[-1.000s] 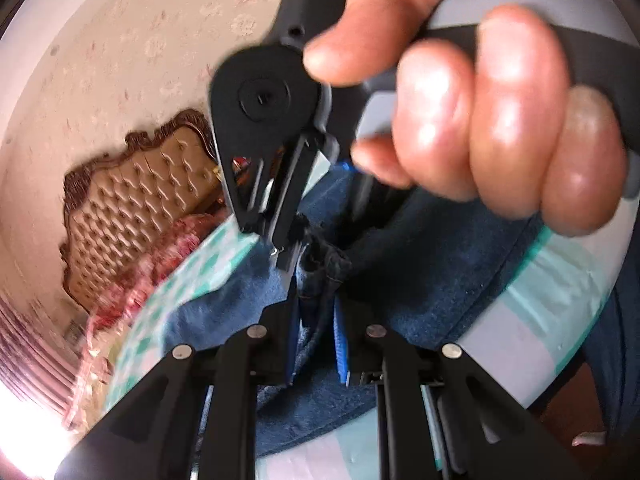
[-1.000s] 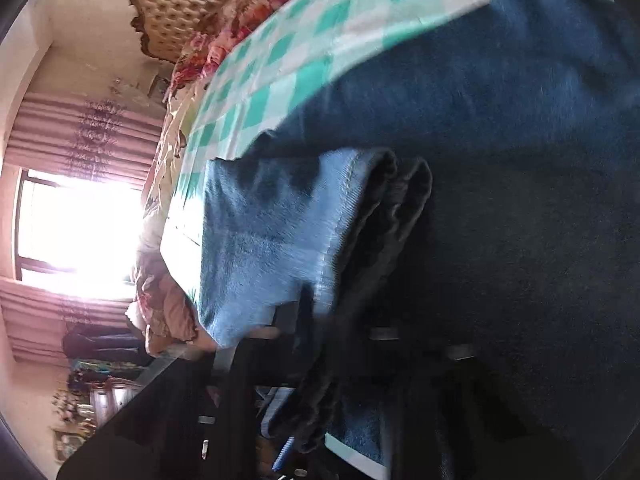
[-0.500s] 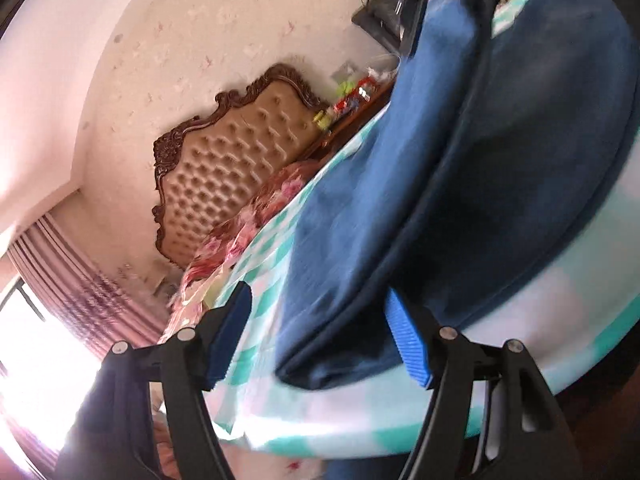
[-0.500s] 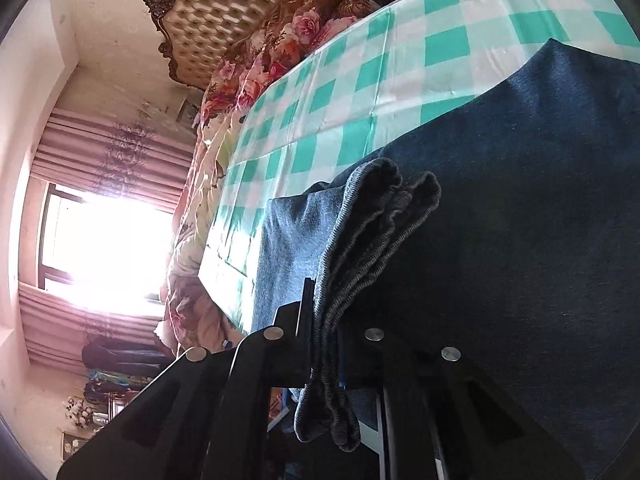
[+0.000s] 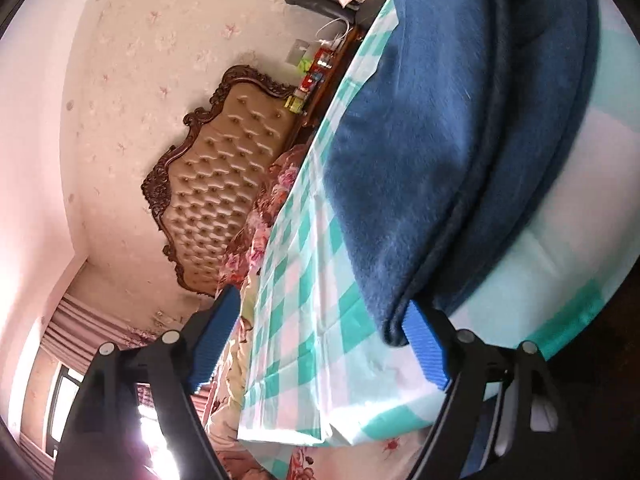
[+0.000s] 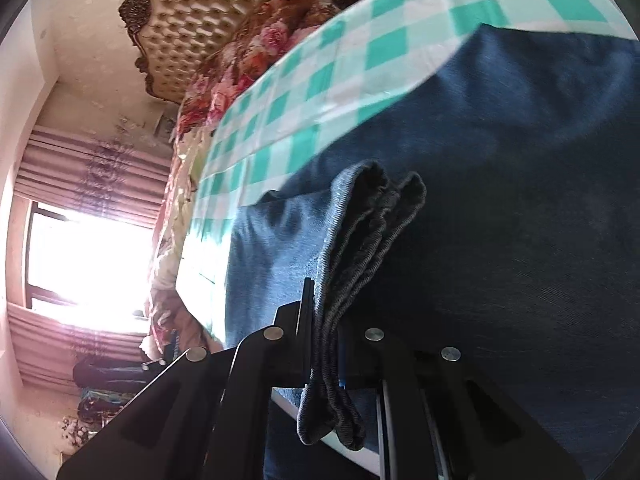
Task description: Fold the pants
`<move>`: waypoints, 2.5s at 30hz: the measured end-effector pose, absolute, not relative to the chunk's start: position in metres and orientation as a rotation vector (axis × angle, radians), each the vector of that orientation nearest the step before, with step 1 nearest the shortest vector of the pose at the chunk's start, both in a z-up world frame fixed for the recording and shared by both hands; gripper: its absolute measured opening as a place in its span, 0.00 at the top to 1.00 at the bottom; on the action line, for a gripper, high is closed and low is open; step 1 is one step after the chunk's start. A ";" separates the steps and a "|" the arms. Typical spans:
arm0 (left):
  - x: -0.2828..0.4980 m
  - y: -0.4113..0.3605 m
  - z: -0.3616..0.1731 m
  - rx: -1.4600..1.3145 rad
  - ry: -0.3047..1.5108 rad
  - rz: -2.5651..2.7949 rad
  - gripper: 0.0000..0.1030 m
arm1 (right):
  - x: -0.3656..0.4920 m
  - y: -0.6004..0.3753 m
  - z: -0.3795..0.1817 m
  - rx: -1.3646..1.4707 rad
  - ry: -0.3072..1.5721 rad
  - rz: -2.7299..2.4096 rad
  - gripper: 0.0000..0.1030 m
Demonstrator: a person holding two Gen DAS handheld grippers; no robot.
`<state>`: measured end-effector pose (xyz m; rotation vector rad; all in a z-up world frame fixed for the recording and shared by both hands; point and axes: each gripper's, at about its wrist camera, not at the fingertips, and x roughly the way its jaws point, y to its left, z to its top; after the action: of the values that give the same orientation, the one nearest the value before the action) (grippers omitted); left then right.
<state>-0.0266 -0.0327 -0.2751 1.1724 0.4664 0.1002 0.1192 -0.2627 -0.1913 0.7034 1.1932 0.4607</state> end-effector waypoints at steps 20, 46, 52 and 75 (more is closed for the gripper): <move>-0.025 -0.027 -0.282 1.184 0.482 0.146 0.15 | 0.105 -0.244 -0.219 0.470 1.169 0.332 0.90; -0.014 -0.026 -0.278 1.176 0.531 0.136 0.13 | 0.093 -0.224 -0.195 0.256 1.089 0.250 0.92; -0.017 -0.025 -0.274 1.168 0.546 0.119 0.14 | 0.092 -0.228 -0.202 0.263 1.102 0.237 0.92; 0.136 -0.181 -0.183 0.109 1.062 -0.666 0.58 | 0.059 -0.267 -0.217 0.545 1.074 0.209 0.78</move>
<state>0.1358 -0.1807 -0.1833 0.1092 1.0620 -0.6663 0.0589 -0.2669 -0.2173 0.5453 1.0739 0.2090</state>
